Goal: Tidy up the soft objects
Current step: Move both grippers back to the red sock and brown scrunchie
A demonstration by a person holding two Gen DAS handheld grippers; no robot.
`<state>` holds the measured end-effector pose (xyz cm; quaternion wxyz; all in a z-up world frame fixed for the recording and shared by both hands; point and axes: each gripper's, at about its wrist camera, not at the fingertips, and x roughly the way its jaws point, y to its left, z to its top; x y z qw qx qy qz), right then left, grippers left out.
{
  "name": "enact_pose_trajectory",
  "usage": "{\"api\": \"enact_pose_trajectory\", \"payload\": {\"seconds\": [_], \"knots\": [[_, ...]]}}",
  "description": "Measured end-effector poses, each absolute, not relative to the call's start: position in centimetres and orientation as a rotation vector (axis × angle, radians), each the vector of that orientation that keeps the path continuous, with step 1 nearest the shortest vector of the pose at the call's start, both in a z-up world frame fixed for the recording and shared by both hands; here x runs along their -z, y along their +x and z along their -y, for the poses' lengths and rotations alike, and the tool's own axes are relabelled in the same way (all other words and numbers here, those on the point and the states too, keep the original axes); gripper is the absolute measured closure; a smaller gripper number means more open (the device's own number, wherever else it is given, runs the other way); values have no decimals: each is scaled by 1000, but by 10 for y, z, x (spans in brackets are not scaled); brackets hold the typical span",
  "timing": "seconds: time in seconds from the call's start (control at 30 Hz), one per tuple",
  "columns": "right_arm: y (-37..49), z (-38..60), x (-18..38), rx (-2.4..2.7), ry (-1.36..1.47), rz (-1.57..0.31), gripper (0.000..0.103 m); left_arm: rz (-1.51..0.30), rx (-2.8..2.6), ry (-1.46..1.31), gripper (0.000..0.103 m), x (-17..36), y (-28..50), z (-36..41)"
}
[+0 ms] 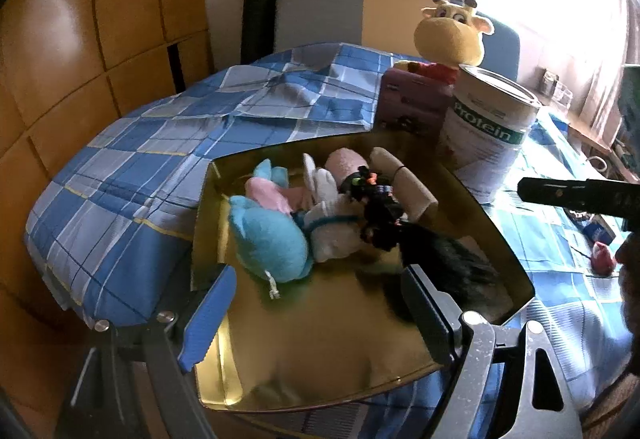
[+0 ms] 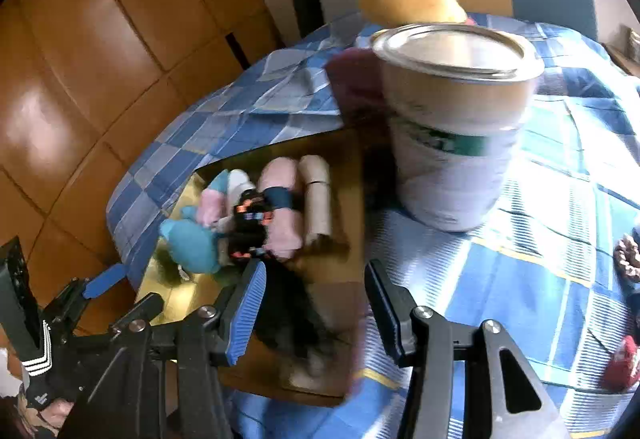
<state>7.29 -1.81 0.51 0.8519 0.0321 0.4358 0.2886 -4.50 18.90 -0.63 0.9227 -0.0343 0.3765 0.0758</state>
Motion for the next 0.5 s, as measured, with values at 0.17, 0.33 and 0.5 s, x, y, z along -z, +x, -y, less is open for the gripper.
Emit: {"api": "enact_pose_trajectory", "payload": {"seconds": [0.17,0.33,0.5], "knots": [[80,68,-7,-506,110,-898,51,-765,-125,-44,18,0,-41,-177],[87,132,-8,-360,168,-890,51,-746,-69,-4,18,-9,-36,-158],[84,208,-9,-176,225,-860,51,-735,-9,36,18,-17,-30,-133]]}}
